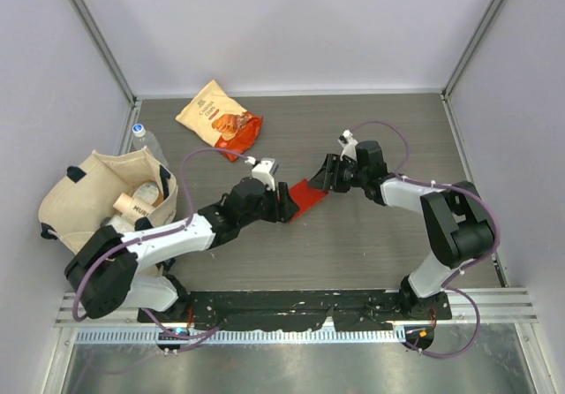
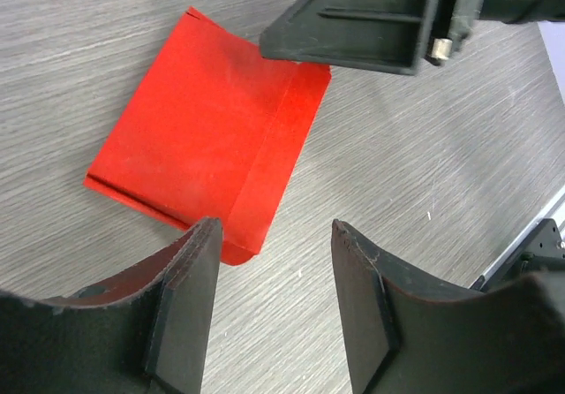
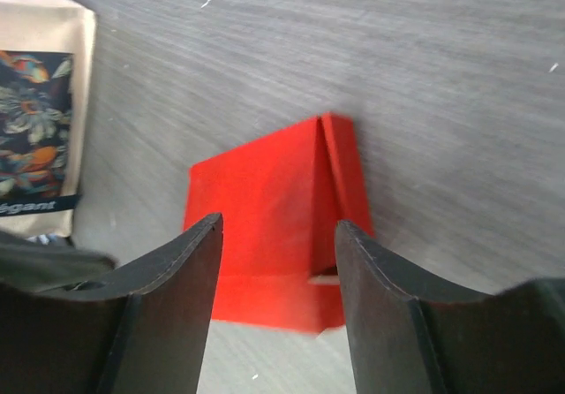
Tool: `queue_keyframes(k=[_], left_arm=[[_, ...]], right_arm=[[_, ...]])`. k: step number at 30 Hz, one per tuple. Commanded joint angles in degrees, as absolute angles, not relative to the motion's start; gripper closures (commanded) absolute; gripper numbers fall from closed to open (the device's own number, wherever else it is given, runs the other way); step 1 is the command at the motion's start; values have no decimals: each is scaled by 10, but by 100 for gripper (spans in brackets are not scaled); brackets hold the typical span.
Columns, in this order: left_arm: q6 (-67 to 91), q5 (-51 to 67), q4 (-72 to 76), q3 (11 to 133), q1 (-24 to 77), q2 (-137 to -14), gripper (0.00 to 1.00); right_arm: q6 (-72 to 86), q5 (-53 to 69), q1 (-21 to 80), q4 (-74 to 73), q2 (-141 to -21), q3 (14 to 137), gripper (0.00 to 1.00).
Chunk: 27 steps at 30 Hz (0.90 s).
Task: Fold the paper box
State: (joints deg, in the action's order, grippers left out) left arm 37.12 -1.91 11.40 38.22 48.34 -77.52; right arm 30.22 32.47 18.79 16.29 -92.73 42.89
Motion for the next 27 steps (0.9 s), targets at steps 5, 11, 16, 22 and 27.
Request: queue_keyframes(k=[5, 11, 16, 22, 27], left_arm=[[366, -28, 37, 362, 463, -710, 35], [436, 15, 47, 320, 427, -667, 27], [489, 21, 27, 309, 389, -648, 25], [543, 40, 26, 293, 359, -649, 25], [598, 43, 68, 288, 354, -707, 25]], right_arm=[[195, 352, 189, 132, -1017, 498, 40], [195, 348, 193, 149, -1013, 471, 39], [202, 326, 198, 165, -1010, 444, 41], [218, 318, 197, 197, -997, 410, 47], [243, 316, 198, 252, -995, 366, 59]])
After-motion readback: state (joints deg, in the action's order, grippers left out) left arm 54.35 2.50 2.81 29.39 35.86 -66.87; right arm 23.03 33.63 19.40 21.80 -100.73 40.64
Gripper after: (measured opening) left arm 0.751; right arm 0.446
